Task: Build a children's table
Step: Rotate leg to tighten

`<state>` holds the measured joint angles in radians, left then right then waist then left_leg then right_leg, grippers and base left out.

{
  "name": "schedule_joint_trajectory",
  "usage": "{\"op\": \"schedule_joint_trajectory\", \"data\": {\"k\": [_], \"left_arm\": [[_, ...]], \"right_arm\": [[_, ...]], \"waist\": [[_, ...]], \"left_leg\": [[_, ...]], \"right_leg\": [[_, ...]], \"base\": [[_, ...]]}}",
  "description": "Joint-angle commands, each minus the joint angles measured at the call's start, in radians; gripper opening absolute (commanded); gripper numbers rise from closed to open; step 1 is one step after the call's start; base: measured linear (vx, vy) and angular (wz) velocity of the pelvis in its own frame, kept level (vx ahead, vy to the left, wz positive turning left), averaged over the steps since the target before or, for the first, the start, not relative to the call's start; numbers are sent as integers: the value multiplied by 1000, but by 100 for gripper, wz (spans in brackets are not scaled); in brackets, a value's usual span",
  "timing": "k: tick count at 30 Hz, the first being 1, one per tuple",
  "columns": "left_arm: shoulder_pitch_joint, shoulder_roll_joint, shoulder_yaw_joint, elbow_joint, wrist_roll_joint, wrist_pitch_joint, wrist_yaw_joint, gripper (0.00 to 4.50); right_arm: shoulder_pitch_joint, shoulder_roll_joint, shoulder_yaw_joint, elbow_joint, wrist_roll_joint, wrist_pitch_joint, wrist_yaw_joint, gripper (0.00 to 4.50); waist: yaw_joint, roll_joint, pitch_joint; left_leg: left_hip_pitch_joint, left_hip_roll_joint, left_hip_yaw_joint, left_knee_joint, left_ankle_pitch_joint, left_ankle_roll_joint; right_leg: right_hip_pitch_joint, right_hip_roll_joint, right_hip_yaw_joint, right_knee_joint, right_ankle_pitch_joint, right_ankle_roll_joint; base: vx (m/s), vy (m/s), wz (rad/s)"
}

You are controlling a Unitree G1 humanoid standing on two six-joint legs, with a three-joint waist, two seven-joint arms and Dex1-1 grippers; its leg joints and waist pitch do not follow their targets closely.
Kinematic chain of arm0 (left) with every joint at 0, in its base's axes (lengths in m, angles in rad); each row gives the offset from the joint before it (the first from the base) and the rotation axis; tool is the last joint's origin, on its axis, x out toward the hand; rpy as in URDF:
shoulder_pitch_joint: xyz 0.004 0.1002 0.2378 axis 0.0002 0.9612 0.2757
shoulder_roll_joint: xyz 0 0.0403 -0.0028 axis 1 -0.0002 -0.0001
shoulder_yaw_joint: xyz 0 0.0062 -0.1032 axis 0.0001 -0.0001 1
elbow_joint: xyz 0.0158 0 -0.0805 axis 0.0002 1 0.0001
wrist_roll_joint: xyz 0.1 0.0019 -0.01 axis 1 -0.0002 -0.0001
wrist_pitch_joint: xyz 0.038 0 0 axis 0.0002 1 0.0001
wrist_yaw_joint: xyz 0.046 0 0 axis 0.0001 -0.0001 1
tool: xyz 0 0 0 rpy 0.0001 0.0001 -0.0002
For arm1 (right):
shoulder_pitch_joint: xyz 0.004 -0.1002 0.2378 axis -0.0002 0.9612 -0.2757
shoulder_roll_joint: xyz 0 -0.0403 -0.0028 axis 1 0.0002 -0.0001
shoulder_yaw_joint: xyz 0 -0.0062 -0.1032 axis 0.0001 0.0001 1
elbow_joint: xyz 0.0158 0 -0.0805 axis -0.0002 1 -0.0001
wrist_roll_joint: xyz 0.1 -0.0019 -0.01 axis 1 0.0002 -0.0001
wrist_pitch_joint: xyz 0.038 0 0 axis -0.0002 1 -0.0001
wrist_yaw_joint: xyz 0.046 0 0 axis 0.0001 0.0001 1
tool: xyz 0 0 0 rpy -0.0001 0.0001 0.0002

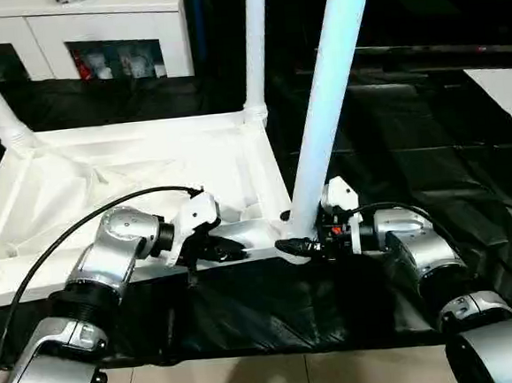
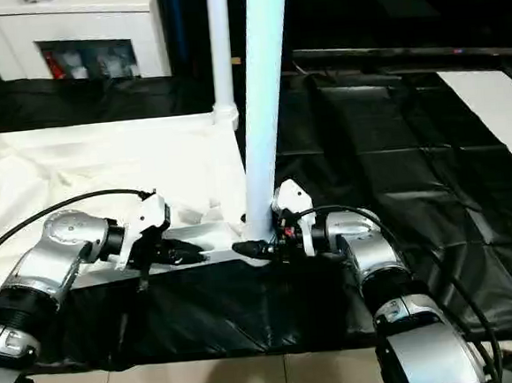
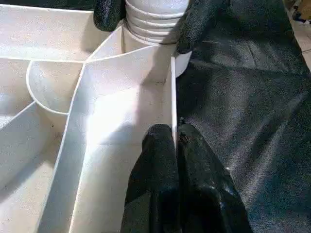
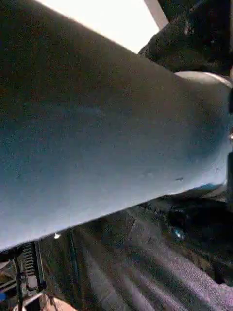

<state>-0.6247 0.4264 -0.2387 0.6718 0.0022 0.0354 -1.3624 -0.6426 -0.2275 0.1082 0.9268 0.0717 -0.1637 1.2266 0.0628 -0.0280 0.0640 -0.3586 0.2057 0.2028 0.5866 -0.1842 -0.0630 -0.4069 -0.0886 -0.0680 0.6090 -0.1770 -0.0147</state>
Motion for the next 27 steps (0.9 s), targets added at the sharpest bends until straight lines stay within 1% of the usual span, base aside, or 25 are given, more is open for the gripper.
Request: {"op": "schedule_joint_trajectory", "data": {"k": [1, 2, 3, 4, 5, 6, 7, 8, 9, 10, 11, 12, 13, 14, 15, 16, 18, 19, 20, 21, 22, 23, 24, 26, 27], "left_arm": [[-20, -18, -26, 5, -3, -5, -24, 0], [-20, -18, -26, 5, -3, -5, -24, 0], [-21, -20, -27, 8, -1, -4, -16, 0], [-22, -25, -29, 15, 3, -5, -6, 0], [-25, -36, -27, 21, 15, 5, 38, 0], [-28, -44, -25, 26, 24, 13, 69, 0], [-31, -62, -21, 27, 32, 20, 113, 0], [-31, -77, -18, 25, 34, 31, 143, 0], [-33, -89, -15, 24, 35, 43, 166, 0], [-34, -108, -13, 22, 38, 55, 196, 0], [-33, -147, -14, 11, 45, 74, 249, 0], [-33, -148, -14, 11, 45, 75, 252, 0], [-31, -178, -23, 3, 58, 85, 292, 0], [-30, -191, -35, 4, 75, 79, 315, 0], [-31, -208, -41, 6, 85, 79, 340, 0], [-31, -218, -42, 7, 88, 81, 353, 0], [-37, -245, -39, 10, 88, 95, 388, 0], [-39, -254, -37, 10, 86, 99, 399, 0], [-40, -255, -37, 10, 86, 100, 402, 0], [-40, -255, -37, 10, 86, 100, 404, 0], [-39, -252, -37, 9, 86, 97, 401, 0], [-38, -250, -37, 8, 86, 97, 400, 0], [-35, -245, -35, 1, 86, 98, 399, 0], [-29, -229, -30, -8, 84, 94, 389, 0], [-22, -217, -25, -14, 80, 84, 372, 0]], "right_arm": [[5, 17, 30, -1, -1, 12, 29, 279], [5, 17, 30, -1, -1, 12, 29, 275], [16, 19, 28, -12, 6, 20, 27, 273], [31, 23, 23, -26, 13, 31, 16, 273], [43, 32, 13, -34, 15, 40, -26, 272], [51, 39, 7, -39, 16, 46, -56, 272], [60, 53, -4, -37, 4, 40, -138, 272], [67, 67, -13, -35, -5, 34, -204, 272], [71, 78, -22, -33, -11, 33, -252, 271], [77, 97, -35, -31, -19, 35, -325, 270], [83, 140, -61, -25, -25, 51, -464, 270], [83, 142, -62, -24, -26, 50, -470, 270], [82, 178, -76, -14, -39, 34, -586, 270], [77, 197, -76, -2, -59, 18, -667, 270], [71, 224, -85, 12, -54, 20, -717, 270], [67, 241, -92, 21, -46, 26, -736, 270], [58, 278, -97, 24, -44, 16, -792, 270], [56, 291, -86, 19, -54, 6, -804, 270], [55, 295, -82, 18, -59, 2, -807, 270], [55, 300, -77, 14, -63, 0, -808, 270], [53, 304, -80, 11, -54, -2, -793, 326], [53, 306, -83, 9, -48, -1, -788, 340], [52, 308, -94, 0, -36, -2, -778, 340], [51, 299, -102, -13, -27, 3, -751, 360], [52, 278, -96, -17, -28, -1, -720, 360]], "waist": [[4, 11, -68], [3, 9, -68], [3, 10, -68], [4, 14, -68], [4, 17, -70], [2, 14, -69], [2, 15, -66], [0, 14, -64], [-4, 17, -60], [-7, 14, -59], [-10, 17, -57], [-15, 15, -55], [-19, 18, -54], [-22, 17, -54], [-27, 16, -55], [-31, 15, -55], [-36, 8, -54], [-37, 2, -53], [-37, 7, -52], [-38, 7, -53], [-39, 7, -53], [-39, 7, -53], [-40, 6, -54], [-39, 12, -56], [-40, 15, -56]], "left_leg": [[12, 38, -14, -73, -241, 18], [11, 37, -14, -73, -241, 18], [12, 37, -13, -73, -240, 18], [12, 37, -13, -73, -238, 19], [13, 37, -13, -72, -234, 19], [12, 37, -12, -73, -233, 20], [14, 37, -13, -75, -258, 10], [17, 37, -13, -77, -272, 2], [24, 34, -15, -77, -324, -15], [26, 32, -18, -77, -343, -22], [25, 29, -24, -79, -369, -28], [25, 30, -27, -82, -380, -38], [28, 30, -30, -83, -398, -45], [27, 29, -32, -84, -408, -47], [26, 26, -34, -83, -426, -47], [26, 26, -34, -83, -431, -43], [28, 26, -36, -83, -442, -27], [26, 26, -37, -84, -444, -22], [26, 26, -38, -85, -446, -22], [25, 27, -38, -86, -452, -22], [25, 27, -39, -88, -460, -21], [24, 27, -39, -89, -462, -21], [23, 28, -39, -90, -462, -18], [21, 29, -38, -92, -449, -15], [20, 29, -38, -93, -446, -15]], "right_leg": [[44, -59, 47, -68, -250, -253], [44, -58, 47, -68, -242, -255], [45, -58, 47, -67, -230, -259], [44, -57, 47, -66, -220, -261], [45, -56, 47, -64, -200, -267], [45, -55, 47, -65, -192, -268], [43, -56, 47, -69, -226, -262], [39, -56, 48, -73, -251, -255], [33, -59, 49, -84, -331, -239], [32, -59, 48, -87, -372, -227], [33, -62, 46, -95, -450, -198], [30, -62, 46, -101, -493, -174], [25, -62, 45, -106, -519, -159], [24, -62, 42, -108, -535, -150], [25, -61, 39, -112, -560, -134], [24, -62, 40, -114, -567, -130], [19, -63, 37, -121, -597, -117], [19, -63, 35, -123, -610, -112], [20, -64, 35, -124, -613, -109], [19, -64, 34, -126, -606, -106], [19, -63, 34, -125, -598, -105], [20, -62, 35, -125, -590, -105], [21, -63, 36, -124, -573, -110], [23, -64, 39, -120, -530, -124], [24, -62, 39, -119, -514, -129]], "base": [[0, 0, 0], [0, 0, 0], [0, 0, 0], [0, 0, 0], [0, 0, 0], [0, 0, 0], [0, 0, 0], [0, 0, 0], [0, 0, 0], [0, 0, 0], [0, 0, 0], [0, 0, 0], [0, 0, 0], [0, 0, 0], [0, 0, 0], [0, 0, 0], [0, 0, 0], [0, 0, 0], [0, 0, 0], [0, 0, 0], [0, 0, 0], [0, 0, 0], [0, 0, 0], [0, 0, 0], [0, 0, 0]]}}
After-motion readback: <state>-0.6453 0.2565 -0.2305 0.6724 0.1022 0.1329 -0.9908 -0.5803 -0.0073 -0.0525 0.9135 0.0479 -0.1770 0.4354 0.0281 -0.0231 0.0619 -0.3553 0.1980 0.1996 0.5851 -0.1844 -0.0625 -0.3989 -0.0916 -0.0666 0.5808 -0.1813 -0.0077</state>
